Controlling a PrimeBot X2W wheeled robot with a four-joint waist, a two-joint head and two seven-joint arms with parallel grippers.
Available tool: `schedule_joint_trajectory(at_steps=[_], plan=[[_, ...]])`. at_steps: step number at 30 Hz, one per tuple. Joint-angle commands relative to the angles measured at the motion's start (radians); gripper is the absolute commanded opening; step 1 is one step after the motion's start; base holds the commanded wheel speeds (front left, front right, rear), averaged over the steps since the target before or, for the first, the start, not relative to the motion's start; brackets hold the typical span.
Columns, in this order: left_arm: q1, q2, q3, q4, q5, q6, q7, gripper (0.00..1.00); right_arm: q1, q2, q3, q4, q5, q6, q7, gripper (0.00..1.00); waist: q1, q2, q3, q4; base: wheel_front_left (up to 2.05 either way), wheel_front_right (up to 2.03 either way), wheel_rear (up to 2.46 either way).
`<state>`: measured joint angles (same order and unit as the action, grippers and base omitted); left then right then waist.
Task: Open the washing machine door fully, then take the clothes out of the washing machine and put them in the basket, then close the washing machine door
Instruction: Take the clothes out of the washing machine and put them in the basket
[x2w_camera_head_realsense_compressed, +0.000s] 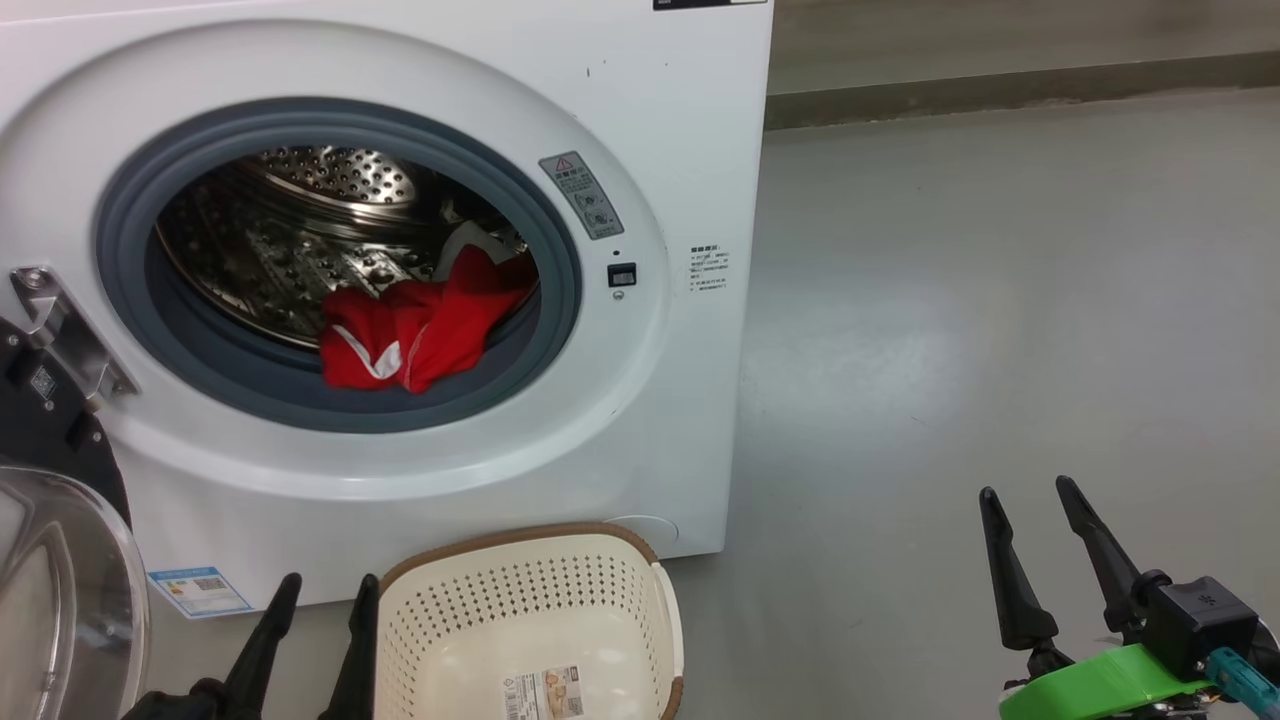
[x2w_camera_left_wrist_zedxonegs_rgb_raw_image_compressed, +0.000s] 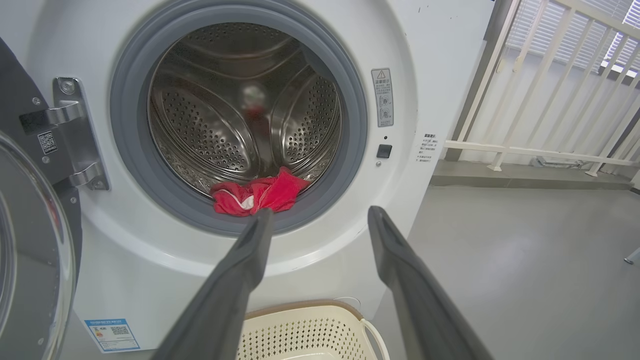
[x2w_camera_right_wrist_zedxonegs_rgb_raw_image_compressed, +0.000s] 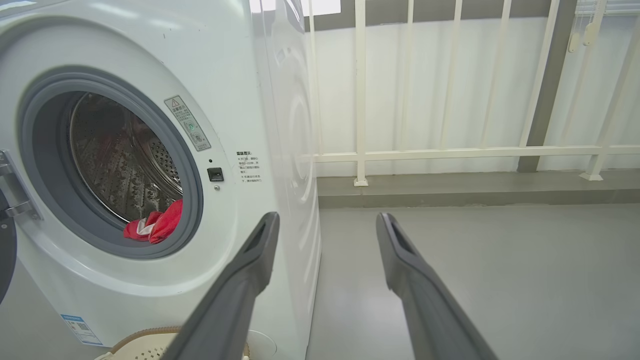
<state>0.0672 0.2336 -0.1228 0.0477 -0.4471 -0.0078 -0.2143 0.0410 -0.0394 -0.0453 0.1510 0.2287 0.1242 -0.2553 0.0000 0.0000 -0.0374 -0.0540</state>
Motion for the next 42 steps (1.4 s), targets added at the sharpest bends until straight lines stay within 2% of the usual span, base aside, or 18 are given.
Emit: schedule_joint_trajectory(at_steps=[1,14,23,33,38,42], plan=[[-0.024,0.015,0.033,-0.029,0.013,0.008,-0.008,1.00,-0.030,-0.011,0.026,-0.022,0.002,0.007,-0.006,1.00,0.0000,0.0000,0.002,0.001,0.00,0.00,0.00],[-0.048,0.011,0.019,-0.016,0.030,0.027,-0.017,1.00,-0.032,-0.011,0.027,-0.020,-0.005,0.007,-0.006,1.00,0.0000,0.0000,0.015,0.031,0.00,0.00,0.00],[-0.153,0.009,-0.002,0.049,0.040,0.023,-0.014,1.00,-0.053,-0.011,0.031,-0.026,-0.020,0.007,-0.006,1.00,0.0000,0.0000,0.041,0.071,0.00,0.00,0.00],[-0.315,0.002,-0.007,0.110,0.046,0.014,-0.027,1.00,-0.116,-0.011,0.033,-0.056,-0.033,0.007,-0.006,1.00,0.0000,0.0000,0.169,0.101,0.00,0.00,0.00],[-0.403,-0.003,-0.010,0.141,0.065,0.023,-0.032,1.00,-0.148,-0.011,0.026,-0.064,-0.041,0.007,-0.006,1.00,0.0000,0.0000,0.224,0.109,0.00,0.00,0.00],[-0.500,-0.003,-0.023,0.178,0.075,0.000,-0.036,1.00,-0.182,-0.011,0.019,-0.065,-0.042,0.007,-0.006,1.00,0.0000,0.0000,0.282,0.112,0.00,0.00,0.00]])
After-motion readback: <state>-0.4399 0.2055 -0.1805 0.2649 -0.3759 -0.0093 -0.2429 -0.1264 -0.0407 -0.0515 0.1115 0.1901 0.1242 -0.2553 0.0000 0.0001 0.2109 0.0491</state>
